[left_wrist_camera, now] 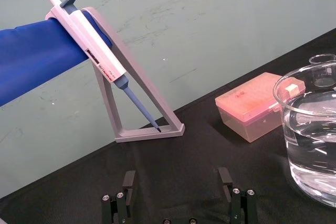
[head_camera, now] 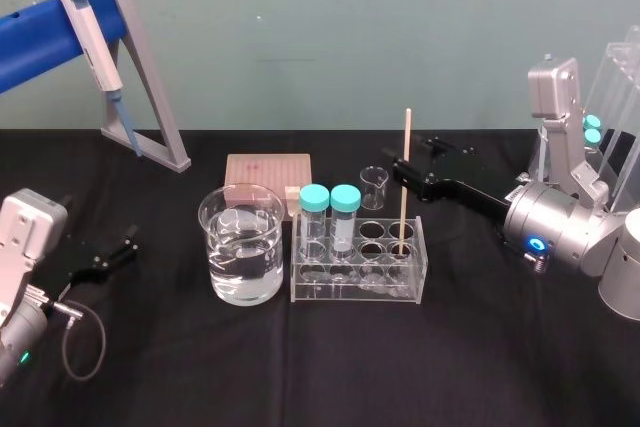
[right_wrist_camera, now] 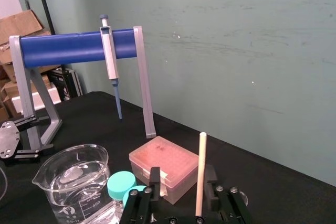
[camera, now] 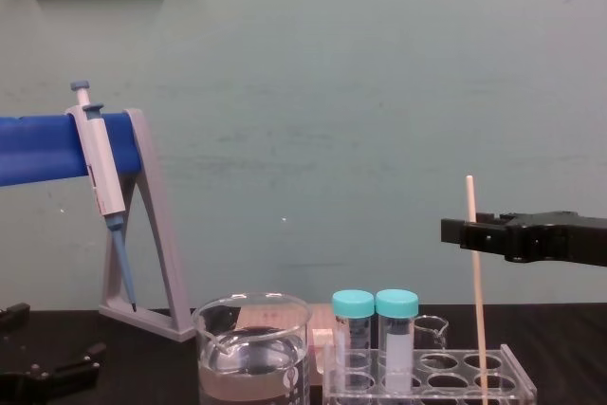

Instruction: Hold the thermometer with one hand and immerse one end into the beaker, then reinsert it into the test tube rack.

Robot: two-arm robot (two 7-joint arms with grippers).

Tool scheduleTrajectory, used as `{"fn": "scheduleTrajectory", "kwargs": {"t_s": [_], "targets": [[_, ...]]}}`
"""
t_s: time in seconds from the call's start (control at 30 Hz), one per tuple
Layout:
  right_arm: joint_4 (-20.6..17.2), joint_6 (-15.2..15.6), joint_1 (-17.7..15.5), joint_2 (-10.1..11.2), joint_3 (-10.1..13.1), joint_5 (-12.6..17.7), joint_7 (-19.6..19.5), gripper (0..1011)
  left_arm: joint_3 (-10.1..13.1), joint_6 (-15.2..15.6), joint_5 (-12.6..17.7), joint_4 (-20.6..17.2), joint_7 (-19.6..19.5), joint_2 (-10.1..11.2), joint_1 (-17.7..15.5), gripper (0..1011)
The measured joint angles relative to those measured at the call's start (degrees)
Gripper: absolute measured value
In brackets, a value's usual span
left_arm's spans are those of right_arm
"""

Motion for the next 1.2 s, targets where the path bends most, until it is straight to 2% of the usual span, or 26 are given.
{"fn": "scheduleTrajectory", "kwargs": {"t_s": [0.07, 0.13, 0.17, 0.27, 0.37, 0.6, 1.2], "targets": [[0.00, 0.00, 0.00, 0.00, 0.00, 0.00, 0.00, 592, 0.00, 0.00, 0.00, 0.00, 0.00, 0.00, 0.00, 1004], [0.00, 0.00, 0.00, 0.00, 0.00, 0.00, 0.00, 629, 0.00, 0.00, 0.00, 0.00, 0.00, 0.00, 0.00, 1004], [0.00, 0.00, 0.00, 0.00, 0.00, 0.00, 0.00, 689, 0.00, 0.00, 0.00, 0.00, 0.00, 0.00, 0.00, 1004], [0.00, 0.00, 0.00, 0.00, 0.00, 0.00, -0.01, 742, 0.00, 0.00, 0.00, 0.00, 0.00, 0.00, 0.00, 1004], [0.00, 0.00, 0.00, 0.00, 0.00, 0.00, -0.01, 863, 0.00, 0.00, 0.00, 0.00, 0.00, 0.00, 0.00, 1004], [0.00, 0.00, 0.00, 0.00, 0.00, 0.00, -0.03, 1003, 0.00, 0.00, 0.00, 0.00, 0.00, 0.00, 0.00, 1004], [0.00, 0.00, 0.00, 0.00, 0.00, 0.00, -0.03, 1000, 0.00, 0.00, 0.00, 0.00, 0.00, 0.00, 0.00, 1004]]}}
